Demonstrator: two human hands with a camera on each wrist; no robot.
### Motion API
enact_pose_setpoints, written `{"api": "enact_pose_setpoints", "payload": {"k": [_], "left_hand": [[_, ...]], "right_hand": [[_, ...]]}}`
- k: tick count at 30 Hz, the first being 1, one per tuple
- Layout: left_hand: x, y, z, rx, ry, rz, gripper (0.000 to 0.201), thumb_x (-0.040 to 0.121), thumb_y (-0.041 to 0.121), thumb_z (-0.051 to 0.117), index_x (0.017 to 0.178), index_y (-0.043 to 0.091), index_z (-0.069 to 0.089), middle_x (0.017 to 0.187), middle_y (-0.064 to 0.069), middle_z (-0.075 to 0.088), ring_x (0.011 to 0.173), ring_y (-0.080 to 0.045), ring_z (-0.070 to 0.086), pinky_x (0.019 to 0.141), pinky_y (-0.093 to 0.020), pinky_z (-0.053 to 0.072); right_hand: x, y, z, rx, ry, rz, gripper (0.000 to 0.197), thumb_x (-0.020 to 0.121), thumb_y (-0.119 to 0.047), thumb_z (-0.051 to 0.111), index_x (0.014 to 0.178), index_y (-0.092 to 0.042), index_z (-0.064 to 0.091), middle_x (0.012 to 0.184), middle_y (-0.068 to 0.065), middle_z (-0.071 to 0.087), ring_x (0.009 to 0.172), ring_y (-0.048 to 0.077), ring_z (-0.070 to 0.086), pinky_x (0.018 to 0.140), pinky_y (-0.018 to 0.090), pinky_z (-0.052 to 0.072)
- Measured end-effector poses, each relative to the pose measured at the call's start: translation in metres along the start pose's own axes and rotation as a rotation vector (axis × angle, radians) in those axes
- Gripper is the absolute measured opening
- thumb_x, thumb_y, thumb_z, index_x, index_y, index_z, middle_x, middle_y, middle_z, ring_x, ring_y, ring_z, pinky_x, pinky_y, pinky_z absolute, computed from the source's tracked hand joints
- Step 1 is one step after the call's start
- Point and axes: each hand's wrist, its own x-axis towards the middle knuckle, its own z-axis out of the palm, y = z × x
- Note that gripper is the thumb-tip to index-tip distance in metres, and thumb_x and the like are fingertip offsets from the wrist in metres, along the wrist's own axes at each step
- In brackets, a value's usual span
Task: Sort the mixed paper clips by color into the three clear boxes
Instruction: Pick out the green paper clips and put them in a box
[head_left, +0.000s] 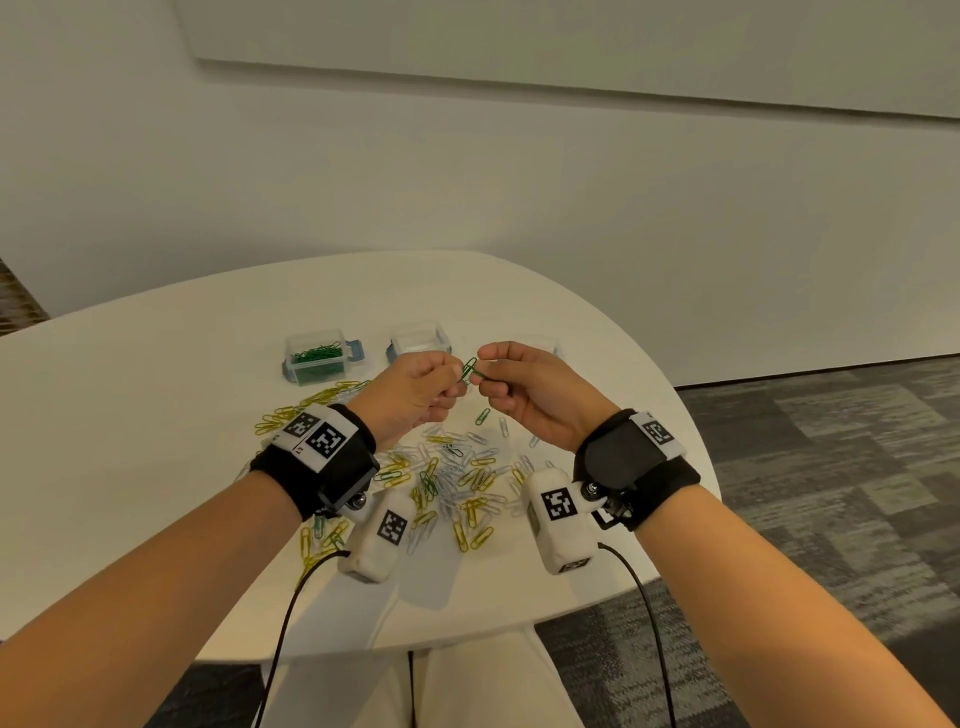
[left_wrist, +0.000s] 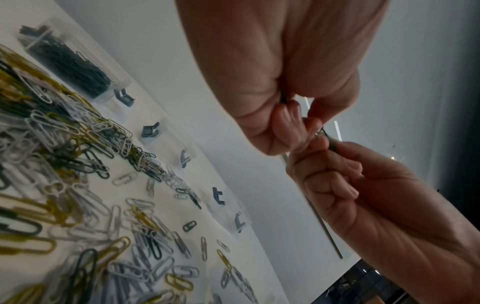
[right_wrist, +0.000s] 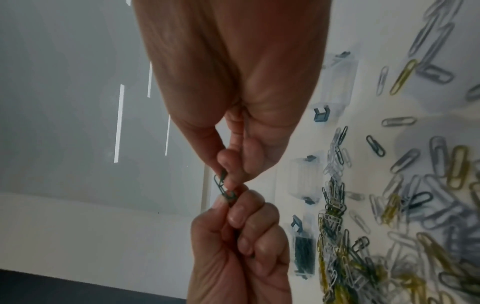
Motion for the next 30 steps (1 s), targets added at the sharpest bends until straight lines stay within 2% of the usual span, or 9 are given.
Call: {"api": "enact_pose_setpoints", "payload": {"k": [5,8,10,12,15,20,22,27,30], "left_hand": [[0.0,-0.001,0.0,0.012,0.037,0.016,0.02,0.099,0.004,0.04,0.082,0.007,0.051,0.063,-0.001,0.043,0.042,-0.001,0.03,0.038,-0.011,0.027],[0.001,-0.003,0.001,0.03,0.074,0.041,0.014,0.098,0.004,0.04,0.09,0.002,0.052,0.062,-0.001,0.042,0.042,-0.002,0.03,0.04,-0.012,0.026],[0.003,-0.006,0.001,0.087,0.108,0.071,0.016,0.098,0.003,0.041,0.086,0.003,0.052,0.062,-0.003,0.041,0.042,-0.003,0.03,0.041,-0.014,0.025],[0.005,-0.007,0.001,0.157,0.143,0.094,0.02,0.097,0.002,0.042,0.08,0.004,0.052,0.064,-0.006,0.04,0.043,-0.003,0.031,0.042,-0.015,0.026],[0.006,-0.007,0.005,0.149,0.17,0.119,0.018,0.096,0.001,0.042,0.081,0.003,0.052,0.065,-0.005,0.038,0.042,-0.003,0.03,0.042,-0.015,0.025],[0.007,-0.008,0.013,0.113,0.216,0.172,0.022,0.097,0.001,0.042,0.076,0.004,0.05,0.059,-0.003,0.035,0.041,-0.002,0.03,0.041,-0.013,0.027],[0.008,-0.009,0.014,0.118,0.228,0.19,0.023,0.097,0.003,0.043,0.076,0.005,0.051,0.057,0.0,0.035,0.042,-0.002,0.03,0.042,-0.013,0.028],[0.009,-0.013,0.016,0.131,0.23,0.207,0.022,0.097,0.005,0.045,0.076,0.008,0.052,0.049,0.012,0.041,0.044,-0.003,0.032,0.044,-0.015,0.029],[0.011,-0.018,0.017,0.205,0.284,0.234,0.021,0.097,0.008,0.045,0.078,0.008,0.053,0.055,0.005,0.042,0.045,-0.005,0.034,0.045,-0.017,0.031]], "right_hand": [[0.0,0.001,0.0,-0.008,0.03,-0.029,0.018,0.092,0.006,0.052,0.103,-0.007,0.048,0.082,0.017,0.061,0.05,0.009,0.047,0.046,0.016,0.041],[0.0,0.003,-0.001,0.09,0.023,-0.026,0.019,0.093,0.005,0.052,0.105,-0.007,0.047,0.079,0.014,0.061,0.052,0.01,0.046,0.047,0.016,0.04],[0.0,0.005,-0.003,0.11,0.033,-0.031,0.02,0.092,0.004,0.053,0.108,-0.007,0.046,0.079,0.014,0.061,0.052,0.01,0.046,0.048,0.016,0.039],[0.001,0.007,-0.002,0.031,0.06,-0.058,0.022,0.091,0.003,0.057,0.108,-0.006,0.047,0.081,0.015,0.062,0.052,0.01,0.048,0.05,0.017,0.042],[0.001,0.007,0.0,-0.078,0.102,-0.124,0.02,0.09,-0.001,0.061,0.105,-0.007,0.049,0.08,0.013,0.063,0.053,0.01,0.049,0.054,0.017,0.046],[0.002,0.009,0.003,0.063,0.053,-0.073,0.012,0.093,-0.004,0.057,0.103,-0.006,0.05,0.077,0.01,0.056,0.049,0.007,0.043,0.047,0.016,0.038],[0.001,0.008,0.003,0.094,0.024,-0.048,0.004,0.095,-0.006,0.053,0.094,-0.003,0.055,0.074,0.007,0.055,0.048,0.005,0.041,0.045,0.014,0.034],[-0.001,0.01,0.002,0.098,0.038,-0.056,0.013,0.096,-0.007,0.052,0.086,-0.005,0.061,0.071,0.004,0.056,0.048,0.004,0.04,0.044,0.013,0.032],[-0.004,0.009,0.004,0.119,0.02,-0.047,0.012,0.096,-0.004,0.05,0.092,-0.003,0.062,0.077,0.005,0.058,0.053,0.005,0.042,0.048,0.013,0.034]]}}
